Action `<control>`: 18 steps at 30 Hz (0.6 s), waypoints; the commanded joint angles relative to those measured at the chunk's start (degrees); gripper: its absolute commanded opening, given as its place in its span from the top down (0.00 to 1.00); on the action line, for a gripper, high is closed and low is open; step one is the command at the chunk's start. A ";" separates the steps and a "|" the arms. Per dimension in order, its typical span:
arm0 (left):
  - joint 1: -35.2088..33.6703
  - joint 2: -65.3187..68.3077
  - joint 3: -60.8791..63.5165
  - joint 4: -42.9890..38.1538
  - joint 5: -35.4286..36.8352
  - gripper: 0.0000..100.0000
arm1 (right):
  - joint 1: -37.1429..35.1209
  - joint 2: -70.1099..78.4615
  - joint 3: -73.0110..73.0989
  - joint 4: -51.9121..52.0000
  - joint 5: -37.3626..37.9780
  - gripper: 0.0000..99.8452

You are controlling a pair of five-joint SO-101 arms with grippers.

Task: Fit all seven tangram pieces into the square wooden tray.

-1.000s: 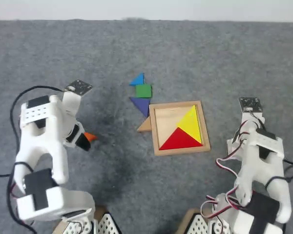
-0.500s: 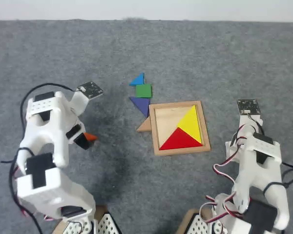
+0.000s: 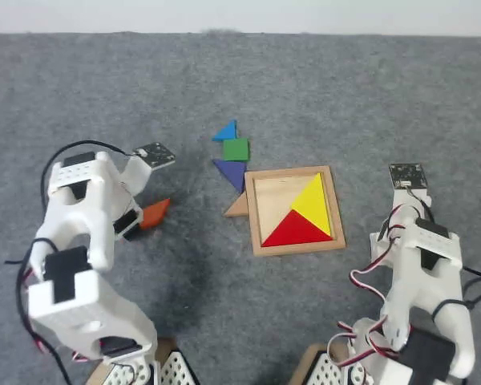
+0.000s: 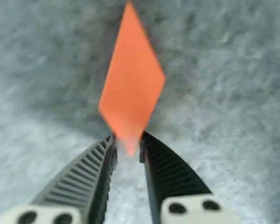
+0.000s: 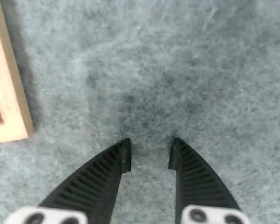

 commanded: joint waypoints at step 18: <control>8.53 -0.70 -1.71 -7.91 -3.16 0.77 | -0.31 -1.54 0.09 -0.75 -0.97 0.84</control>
